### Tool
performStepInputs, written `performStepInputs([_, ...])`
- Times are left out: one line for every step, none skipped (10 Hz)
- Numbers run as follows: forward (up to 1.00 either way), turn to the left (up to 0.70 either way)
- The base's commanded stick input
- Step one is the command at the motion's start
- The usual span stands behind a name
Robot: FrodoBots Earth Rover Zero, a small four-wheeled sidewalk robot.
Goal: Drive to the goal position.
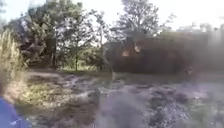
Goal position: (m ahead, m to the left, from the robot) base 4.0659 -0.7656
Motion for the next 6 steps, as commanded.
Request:
performStepInputs([1.0, 0.0])
performStepInputs([1.0, 0.07])
performStepInputs([1.0, 0.21])
performStepInputs([1.0, 0.27])
performStepInputs([1.0, 0.27])
performStepInputs([1.0, 0.27])
